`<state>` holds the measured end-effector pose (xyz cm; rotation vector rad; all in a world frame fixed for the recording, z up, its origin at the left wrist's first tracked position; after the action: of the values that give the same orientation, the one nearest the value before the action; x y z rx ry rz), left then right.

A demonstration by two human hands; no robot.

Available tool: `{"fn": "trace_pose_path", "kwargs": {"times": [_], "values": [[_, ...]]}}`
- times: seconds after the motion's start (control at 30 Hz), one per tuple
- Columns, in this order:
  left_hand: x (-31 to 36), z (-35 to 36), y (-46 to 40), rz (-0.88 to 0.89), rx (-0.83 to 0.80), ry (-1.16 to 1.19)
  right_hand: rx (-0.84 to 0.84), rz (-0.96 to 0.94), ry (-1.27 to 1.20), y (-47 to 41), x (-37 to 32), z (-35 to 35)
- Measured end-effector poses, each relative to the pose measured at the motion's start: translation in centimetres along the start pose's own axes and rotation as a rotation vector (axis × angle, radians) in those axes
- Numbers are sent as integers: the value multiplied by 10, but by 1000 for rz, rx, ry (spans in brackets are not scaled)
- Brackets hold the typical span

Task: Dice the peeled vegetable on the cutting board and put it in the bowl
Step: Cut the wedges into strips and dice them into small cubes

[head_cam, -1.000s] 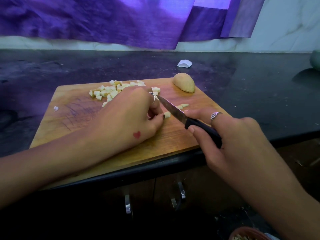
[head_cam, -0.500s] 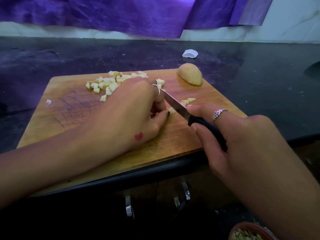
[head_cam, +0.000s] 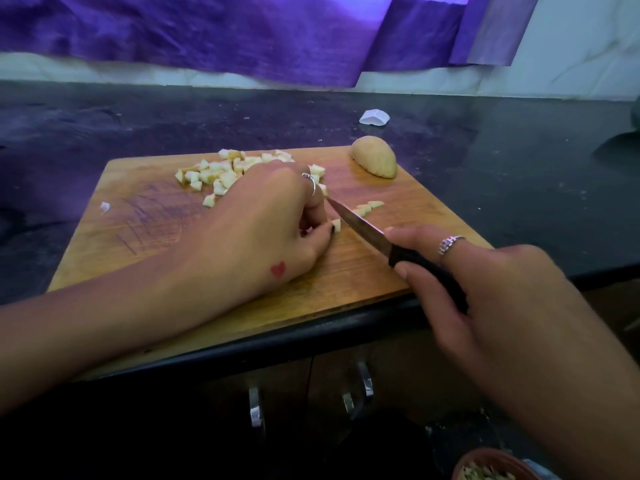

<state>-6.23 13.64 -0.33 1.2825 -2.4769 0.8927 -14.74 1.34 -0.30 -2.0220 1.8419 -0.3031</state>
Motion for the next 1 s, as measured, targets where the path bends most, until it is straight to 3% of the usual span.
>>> {"fn": "trace_pose_path", "kwargs": {"times": [0.1,0.67,1.0], "values": [[-1,-2,0,-9,10,-1,-12,12,-106,1,-1,4],[-6,-1,1,-32,-13,53,-146,-3,-192,-13,-18,18],[-2,-2,2,-12,-11,33,-201,-90,-52,-12,-16,11]]}}
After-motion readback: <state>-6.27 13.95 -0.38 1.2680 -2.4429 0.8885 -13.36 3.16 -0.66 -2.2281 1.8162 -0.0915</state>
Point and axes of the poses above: each hand's wrist, its own y-axis away from the middle knuckle, its own z-axis out of the palm, x = y × z, the point moved 9 cm from there along -y, towards the middle knuckle, and after that the axes turned 7 degrees about y, right-handed, at the moved point
